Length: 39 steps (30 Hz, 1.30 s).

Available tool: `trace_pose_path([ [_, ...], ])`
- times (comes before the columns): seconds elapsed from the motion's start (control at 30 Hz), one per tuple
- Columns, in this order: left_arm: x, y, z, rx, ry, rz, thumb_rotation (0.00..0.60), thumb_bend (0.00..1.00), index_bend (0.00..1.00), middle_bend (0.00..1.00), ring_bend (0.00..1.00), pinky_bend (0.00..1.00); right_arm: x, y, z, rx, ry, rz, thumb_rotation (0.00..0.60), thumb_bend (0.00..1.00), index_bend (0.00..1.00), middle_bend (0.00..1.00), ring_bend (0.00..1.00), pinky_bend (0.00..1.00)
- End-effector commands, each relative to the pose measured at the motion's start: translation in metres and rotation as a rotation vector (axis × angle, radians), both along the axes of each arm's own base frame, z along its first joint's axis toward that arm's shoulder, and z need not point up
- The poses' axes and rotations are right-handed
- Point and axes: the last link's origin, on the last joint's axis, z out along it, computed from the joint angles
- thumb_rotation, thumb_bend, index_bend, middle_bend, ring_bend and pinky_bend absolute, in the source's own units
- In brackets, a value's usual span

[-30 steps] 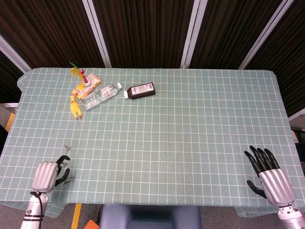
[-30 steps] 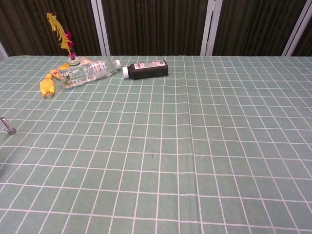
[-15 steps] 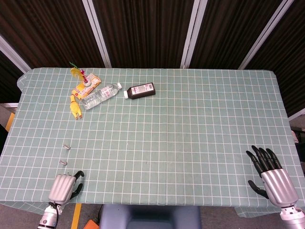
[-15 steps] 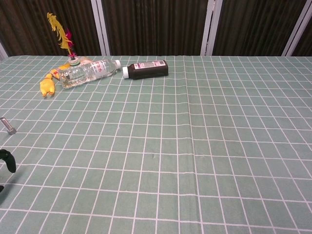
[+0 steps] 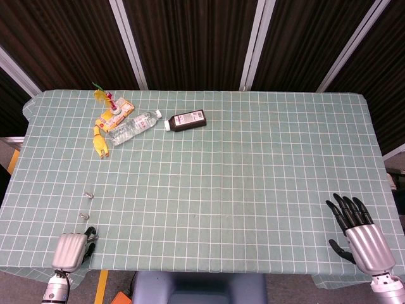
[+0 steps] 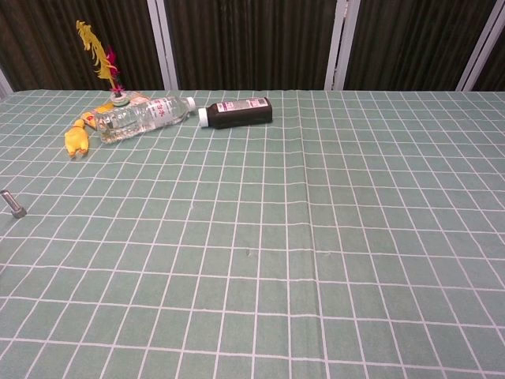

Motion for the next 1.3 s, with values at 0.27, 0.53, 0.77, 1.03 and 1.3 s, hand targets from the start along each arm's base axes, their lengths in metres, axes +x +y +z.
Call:
trace_pose_path([
  [0.27,0.0003,0.0064,-0.0070,0.000,0.001,0.001,0.600,0.38,0.43,1.00,1.00,1.00,-0.0001,-0.0003,0.0019,-0.005,-0.008,0.000,0.600,0.34,0.00,0.00,0.00,0.00],
  [0.53,-0.0020,0.0086,-0.0086,-0.001,0.006,0.010,0.600,0.38,0.48,1.00,1.00,1.00,-0.0001,-0.0002,0.0012,-0.003,-0.005,0.001,0.600,0.34,0.00,0.00,0.00,0.00],
  [0.77,-0.0022,0.0087,-0.0102,-0.011,0.001,0.012,0.600,0.38,0.49,1.00,1.00,1.00,0.0000,-0.0005,0.0010,-0.005,-0.004,-0.001,0.600,0.34,0.00,0.00,0.00,0.00],
  [1.03,-0.0001,0.0080,-0.0109,-0.017,-0.007,0.005,0.600,0.39,0.52,1.00,1.00,1.00,0.0000,-0.0005,0.0010,-0.004,-0.003,0.000,0.600,0.34,0.00,0.00,0.00,0.00],
  [1.3,0.0028,0.0079,-0.0070,0.000,-0.026,-0.011,0.600,0.38,0.54,1.00,1.00,1.00,0.0000,-0.0005,0.0004,-0.003,-0.001,0.000,0.600,0.34,0.00,0.00,0.00,0.00],
])
